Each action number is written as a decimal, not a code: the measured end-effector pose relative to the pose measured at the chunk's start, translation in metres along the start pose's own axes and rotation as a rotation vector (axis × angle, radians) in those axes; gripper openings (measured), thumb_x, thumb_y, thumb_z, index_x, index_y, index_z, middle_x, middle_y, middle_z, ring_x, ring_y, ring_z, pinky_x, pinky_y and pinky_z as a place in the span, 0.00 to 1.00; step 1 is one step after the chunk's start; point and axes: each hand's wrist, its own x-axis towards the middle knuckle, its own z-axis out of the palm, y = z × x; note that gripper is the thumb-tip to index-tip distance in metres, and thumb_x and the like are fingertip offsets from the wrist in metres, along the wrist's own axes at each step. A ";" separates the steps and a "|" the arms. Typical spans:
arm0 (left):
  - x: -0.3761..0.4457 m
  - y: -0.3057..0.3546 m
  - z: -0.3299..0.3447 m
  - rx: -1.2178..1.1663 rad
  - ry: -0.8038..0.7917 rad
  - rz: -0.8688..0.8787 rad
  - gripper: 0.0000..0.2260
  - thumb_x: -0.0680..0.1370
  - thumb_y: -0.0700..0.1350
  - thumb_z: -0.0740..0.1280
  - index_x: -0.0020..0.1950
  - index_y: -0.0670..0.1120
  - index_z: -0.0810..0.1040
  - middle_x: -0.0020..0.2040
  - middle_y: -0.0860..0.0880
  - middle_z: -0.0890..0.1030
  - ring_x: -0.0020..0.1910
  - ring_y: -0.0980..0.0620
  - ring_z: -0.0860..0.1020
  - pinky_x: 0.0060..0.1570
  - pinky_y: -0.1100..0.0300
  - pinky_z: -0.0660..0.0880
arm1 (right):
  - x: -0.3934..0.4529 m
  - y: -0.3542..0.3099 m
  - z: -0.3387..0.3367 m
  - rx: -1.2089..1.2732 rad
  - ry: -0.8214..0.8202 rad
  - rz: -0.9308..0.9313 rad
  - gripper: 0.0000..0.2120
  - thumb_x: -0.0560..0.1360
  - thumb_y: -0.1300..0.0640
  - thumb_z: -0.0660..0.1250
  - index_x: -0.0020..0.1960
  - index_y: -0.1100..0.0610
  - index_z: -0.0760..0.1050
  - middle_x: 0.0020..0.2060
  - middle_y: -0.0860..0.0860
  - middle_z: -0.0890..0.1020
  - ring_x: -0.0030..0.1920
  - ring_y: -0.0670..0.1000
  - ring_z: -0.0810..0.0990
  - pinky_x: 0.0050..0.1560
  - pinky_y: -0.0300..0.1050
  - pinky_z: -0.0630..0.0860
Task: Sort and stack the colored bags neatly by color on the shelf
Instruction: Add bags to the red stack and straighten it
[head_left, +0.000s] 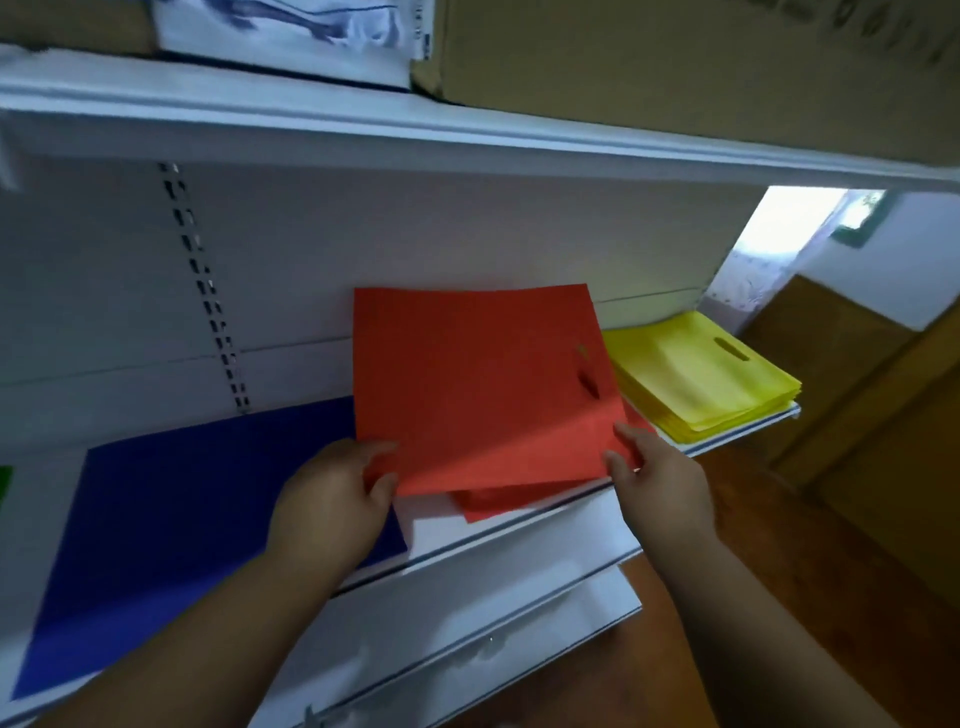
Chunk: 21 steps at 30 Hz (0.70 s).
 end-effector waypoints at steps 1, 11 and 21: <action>0.007 0.010 0.013 0.016 0.003 -0.008 0.14 0.75 0.44 0.72 0.60 0.51 0.82 0.56 0.47 0.82 0.53 0.45 0.80 0.50 0.56 0.75 | 0.018 0.011 -0.001 -0.020 -0.027 -0.018 0.18 0.77 0.52 0.68 0.67 0.52 0.76 0.58 0.55 0.82 0.58 0.58 0.79 0.55 0.49 0.74; 0.040 0.079 0.118 0.284 0.003 -0.153 0.15 0.76 0.47 0.70 0.62 0.52 0.81 0.58 0.47 0.82 0.54 0.46 0.81 0.51 0.57 0.75 | 0.153 0.089 0.005 -0.251 -0.354 -0.168 0.17 0.77 0.50 0.66 0.64 0.52 0.77 0.58 0.53 0.82 0.60 0.57 0.78 0.56 0.46 0.73; 0.042 0.082 0.143 0.477 -0.057 -0.202 0.10 0.60 0.39 0.81 0.39 0.45 0.85 0.37 0.41 0.78 0.24 0.42 0.76 0.25 0.58 0.75 | 0.174 0.095 0.019 -0.410 -0.415 -0.289 0.10 0.76 0.49 0.64 0.53 0.51 0.79 0.48 0.51 0.82 0.51 0.56 0.80 0.42 0.43 0.71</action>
